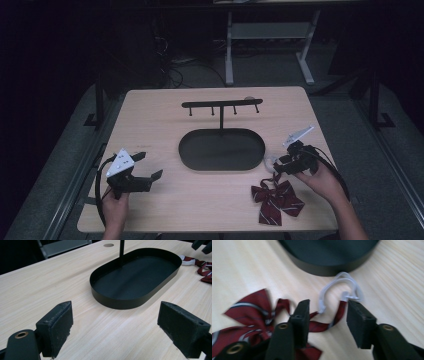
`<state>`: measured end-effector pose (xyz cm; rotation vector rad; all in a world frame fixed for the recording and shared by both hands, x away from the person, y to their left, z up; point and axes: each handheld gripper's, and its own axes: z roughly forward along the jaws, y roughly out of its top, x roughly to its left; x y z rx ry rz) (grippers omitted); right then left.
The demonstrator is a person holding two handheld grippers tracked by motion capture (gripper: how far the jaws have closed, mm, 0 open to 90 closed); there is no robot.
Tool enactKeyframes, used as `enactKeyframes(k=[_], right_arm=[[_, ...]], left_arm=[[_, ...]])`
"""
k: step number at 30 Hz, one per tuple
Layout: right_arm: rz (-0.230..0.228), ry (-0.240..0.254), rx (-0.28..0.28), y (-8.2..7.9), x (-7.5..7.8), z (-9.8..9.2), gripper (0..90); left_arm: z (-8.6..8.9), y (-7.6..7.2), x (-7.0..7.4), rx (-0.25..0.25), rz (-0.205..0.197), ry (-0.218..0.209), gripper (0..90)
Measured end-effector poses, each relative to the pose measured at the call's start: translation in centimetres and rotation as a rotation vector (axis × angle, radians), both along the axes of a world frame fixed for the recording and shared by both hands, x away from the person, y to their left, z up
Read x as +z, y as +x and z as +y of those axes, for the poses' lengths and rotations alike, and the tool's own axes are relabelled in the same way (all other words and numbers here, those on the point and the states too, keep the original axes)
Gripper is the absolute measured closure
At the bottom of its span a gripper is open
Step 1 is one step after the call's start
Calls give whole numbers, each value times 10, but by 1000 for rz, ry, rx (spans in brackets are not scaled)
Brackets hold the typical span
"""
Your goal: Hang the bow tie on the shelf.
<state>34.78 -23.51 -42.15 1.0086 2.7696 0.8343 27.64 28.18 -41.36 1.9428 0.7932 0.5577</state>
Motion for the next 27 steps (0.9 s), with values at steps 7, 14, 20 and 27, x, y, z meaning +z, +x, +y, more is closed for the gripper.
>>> enactKeyframes(k=[7, 14, 20, 27], right_arm=[[38, -45, -40, 13, -12, 0, 613], [42, -108, -49, 16, -18, 6, 680], [49, -138, -30, 17, -23, 12, 772], [72, -115, -14, 16, -20, 11, 865]], left_arm=[[0, 0, 0, 3, -2, 2, 130], [-1, -1, 0, 3, -10, 12, 130], [0, -1, -1, 7, -7, 14, 129], [-1, -2, 1, 13, -17, 17, 129]])
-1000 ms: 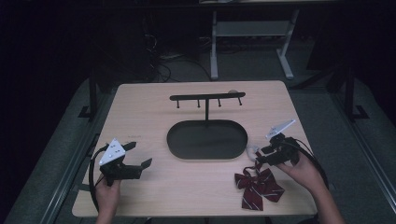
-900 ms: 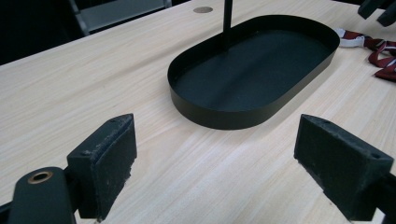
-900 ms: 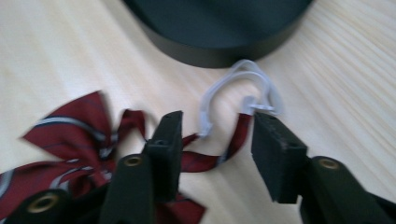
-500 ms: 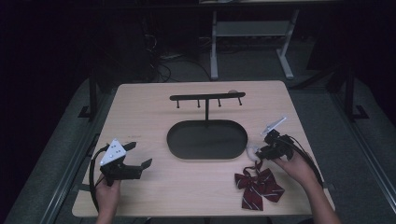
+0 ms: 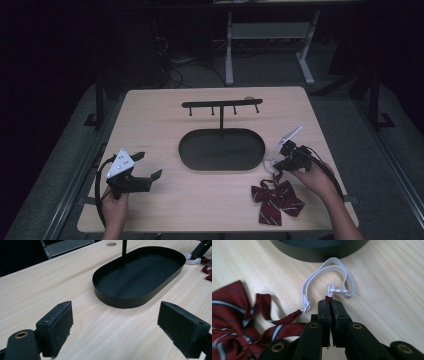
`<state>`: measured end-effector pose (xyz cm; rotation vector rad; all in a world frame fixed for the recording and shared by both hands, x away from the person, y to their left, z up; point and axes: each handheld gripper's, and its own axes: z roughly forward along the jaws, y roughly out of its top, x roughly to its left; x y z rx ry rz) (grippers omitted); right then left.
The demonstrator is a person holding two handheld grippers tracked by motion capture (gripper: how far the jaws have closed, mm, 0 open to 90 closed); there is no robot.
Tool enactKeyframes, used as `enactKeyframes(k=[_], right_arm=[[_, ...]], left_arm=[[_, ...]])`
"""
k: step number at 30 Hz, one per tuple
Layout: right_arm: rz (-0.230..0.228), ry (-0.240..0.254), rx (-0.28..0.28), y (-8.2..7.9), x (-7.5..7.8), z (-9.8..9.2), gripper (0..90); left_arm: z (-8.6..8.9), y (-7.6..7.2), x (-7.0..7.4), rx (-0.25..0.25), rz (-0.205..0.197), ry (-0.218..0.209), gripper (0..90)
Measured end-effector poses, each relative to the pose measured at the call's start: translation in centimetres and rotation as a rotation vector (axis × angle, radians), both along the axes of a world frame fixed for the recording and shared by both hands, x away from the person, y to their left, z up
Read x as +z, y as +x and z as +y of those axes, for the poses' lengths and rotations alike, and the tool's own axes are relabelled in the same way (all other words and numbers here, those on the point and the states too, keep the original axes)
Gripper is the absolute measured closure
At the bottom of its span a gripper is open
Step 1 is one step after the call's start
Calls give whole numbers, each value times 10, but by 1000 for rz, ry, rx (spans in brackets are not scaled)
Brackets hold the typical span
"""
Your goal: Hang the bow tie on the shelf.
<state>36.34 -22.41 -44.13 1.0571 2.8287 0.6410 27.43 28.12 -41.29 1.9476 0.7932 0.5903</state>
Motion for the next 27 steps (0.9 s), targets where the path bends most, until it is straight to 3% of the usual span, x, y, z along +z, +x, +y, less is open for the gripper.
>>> enactKeyframes(k=[6, 19, 27], right_arm=[[7, 39, 16, -5, 16, -5, 871], [-46, 159, 78, -17, 66, -5, 874], [-68, 204, 94, -17, 84, -3, 874]], left_arm=[[-1, -1, 1, 2, -8, 10, 130], [-2, -1, 0, -5, -16, 23, 129], [-2, -1, 0, -4, -17, 20, 129]])
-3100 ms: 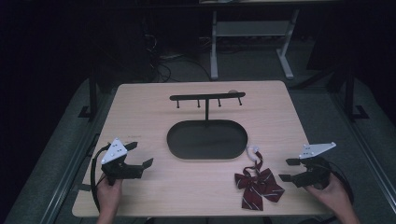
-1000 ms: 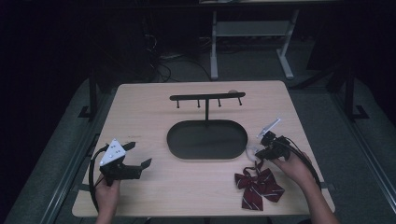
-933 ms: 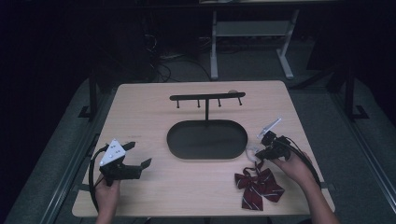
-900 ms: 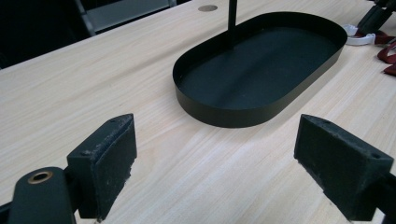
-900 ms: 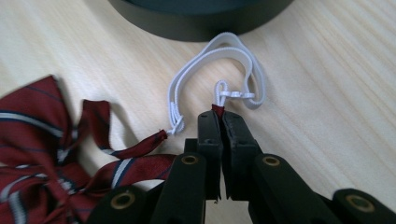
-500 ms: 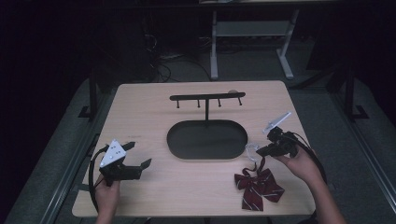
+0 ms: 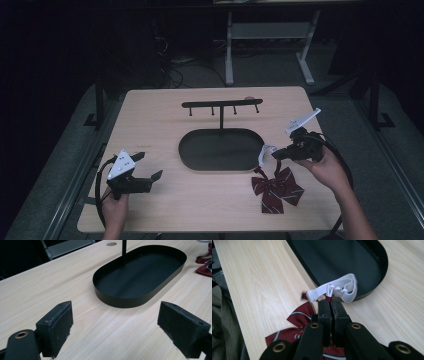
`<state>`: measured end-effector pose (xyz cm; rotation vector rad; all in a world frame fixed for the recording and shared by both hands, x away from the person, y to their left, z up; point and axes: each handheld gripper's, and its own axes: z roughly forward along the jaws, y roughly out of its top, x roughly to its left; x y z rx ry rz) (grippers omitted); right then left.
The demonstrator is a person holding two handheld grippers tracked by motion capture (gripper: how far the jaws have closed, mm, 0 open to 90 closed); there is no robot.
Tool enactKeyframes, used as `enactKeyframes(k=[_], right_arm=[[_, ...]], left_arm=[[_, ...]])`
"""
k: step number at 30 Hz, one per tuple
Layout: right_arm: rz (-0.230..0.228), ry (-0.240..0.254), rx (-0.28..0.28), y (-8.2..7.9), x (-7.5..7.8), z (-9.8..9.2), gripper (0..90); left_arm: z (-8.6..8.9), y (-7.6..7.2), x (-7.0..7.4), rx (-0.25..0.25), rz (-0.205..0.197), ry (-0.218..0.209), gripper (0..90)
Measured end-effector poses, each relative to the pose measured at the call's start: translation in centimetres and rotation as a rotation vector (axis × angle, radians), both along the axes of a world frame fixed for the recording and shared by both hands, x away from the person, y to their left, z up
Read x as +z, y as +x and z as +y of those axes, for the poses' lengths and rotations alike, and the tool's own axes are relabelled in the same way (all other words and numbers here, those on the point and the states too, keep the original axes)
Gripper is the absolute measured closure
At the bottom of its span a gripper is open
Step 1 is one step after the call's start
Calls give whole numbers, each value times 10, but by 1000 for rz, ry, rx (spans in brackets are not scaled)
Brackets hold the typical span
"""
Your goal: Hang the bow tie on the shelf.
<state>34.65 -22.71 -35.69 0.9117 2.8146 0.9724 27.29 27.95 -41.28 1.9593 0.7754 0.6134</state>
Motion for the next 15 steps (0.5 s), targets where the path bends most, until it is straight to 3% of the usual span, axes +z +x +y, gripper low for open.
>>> enactKeyframes(k=[15], right_arm=[[-70, -10, 24, 7, 38, 15, 875]], left_arm=[[-1, 0, 0, 5, 6, -5, 130]])
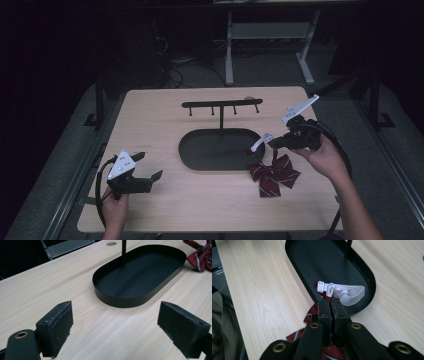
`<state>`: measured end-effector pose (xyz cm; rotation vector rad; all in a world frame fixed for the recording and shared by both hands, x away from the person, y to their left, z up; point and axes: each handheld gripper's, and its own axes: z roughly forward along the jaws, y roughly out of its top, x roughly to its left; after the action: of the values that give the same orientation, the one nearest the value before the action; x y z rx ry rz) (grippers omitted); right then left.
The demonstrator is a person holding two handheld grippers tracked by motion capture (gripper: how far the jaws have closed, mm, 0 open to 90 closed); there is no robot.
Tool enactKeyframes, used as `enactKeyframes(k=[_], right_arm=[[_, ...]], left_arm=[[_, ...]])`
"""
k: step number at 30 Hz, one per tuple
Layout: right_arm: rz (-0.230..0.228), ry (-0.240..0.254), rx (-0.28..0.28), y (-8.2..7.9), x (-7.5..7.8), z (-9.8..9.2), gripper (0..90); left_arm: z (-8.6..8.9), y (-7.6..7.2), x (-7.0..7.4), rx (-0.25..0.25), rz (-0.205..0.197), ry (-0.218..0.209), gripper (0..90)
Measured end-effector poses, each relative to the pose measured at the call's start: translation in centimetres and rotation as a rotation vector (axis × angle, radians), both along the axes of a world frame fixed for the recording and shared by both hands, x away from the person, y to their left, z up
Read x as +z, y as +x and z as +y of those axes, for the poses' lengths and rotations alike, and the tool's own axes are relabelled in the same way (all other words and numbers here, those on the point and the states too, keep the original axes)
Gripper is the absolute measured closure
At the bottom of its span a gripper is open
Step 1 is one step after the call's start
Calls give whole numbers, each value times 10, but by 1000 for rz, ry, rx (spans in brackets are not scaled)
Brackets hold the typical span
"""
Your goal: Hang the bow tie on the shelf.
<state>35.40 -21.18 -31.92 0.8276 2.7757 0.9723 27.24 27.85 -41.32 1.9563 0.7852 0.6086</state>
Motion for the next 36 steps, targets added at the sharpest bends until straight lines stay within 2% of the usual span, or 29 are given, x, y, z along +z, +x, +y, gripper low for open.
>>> enactKeyframes(k=[10, 14, 30, 36], right_arm=[[-38, -11, 9, 10, 23, 10, 875], [-38, -8, 10, 16, 30, 12, 875], [-45, -2, -11, 45, 51, 17, 875], [-65, -6, -2, 47, 60, 24, 875]], left_arm=[[0, 1, 0, -2, -3, 0, 129], [0, 1, 0, -4, 0, 7, 129], [0, 1, -1, -6, -1, 2, 130], [0, 1, 0, -4, 0, 0, 130]])
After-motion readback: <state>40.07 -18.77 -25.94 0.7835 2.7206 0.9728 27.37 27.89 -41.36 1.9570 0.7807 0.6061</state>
